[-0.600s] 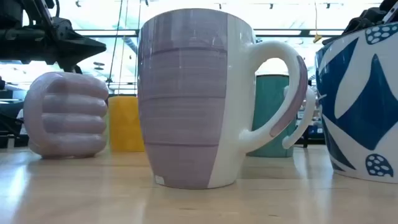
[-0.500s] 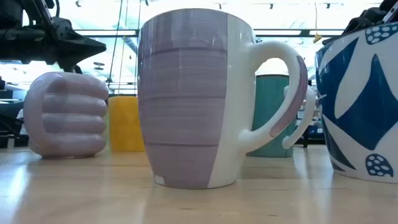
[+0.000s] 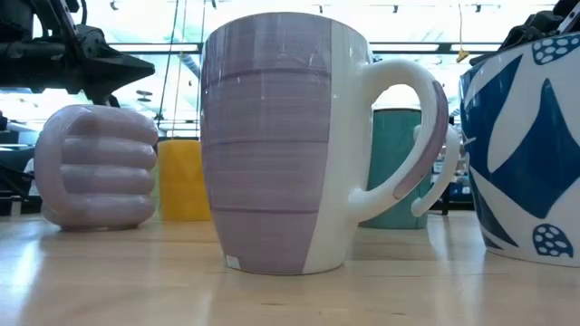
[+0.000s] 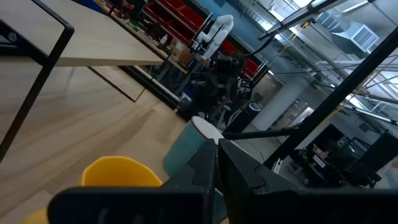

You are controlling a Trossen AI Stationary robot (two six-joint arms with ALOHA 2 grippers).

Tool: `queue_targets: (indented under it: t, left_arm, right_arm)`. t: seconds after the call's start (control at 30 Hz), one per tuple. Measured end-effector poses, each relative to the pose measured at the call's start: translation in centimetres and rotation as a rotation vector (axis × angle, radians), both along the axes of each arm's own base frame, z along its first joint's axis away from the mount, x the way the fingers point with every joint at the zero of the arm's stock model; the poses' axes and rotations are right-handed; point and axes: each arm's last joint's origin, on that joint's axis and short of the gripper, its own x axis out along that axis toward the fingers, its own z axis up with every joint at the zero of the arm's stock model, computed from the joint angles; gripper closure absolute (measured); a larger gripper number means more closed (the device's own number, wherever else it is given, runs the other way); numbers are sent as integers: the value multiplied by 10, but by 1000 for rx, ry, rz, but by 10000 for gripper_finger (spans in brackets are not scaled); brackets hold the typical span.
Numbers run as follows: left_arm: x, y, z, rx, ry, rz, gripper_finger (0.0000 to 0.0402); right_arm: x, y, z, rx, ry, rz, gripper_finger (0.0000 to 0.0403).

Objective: Place coffee mugs

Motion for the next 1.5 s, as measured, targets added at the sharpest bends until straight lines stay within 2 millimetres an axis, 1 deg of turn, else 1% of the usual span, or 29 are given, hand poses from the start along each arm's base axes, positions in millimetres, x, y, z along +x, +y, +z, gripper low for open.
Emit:
queue_targets:
  t: [1.33, 1.4, 1.5]
  left_arm:
    - [0, 0, 0, -2, 0, -1, 377]
    - [0, 0, 1, -40, -14, -3, 377]
    - [0, 0, 2, -150, -44, 2, 377]
  right_arm:
    - [0, 0, 0, 0, 0, 0, 293]
    - [0, 0, 0, 0, 0, 0, 293]
    - [0, 0, 0, 0, 0, 0, 293]
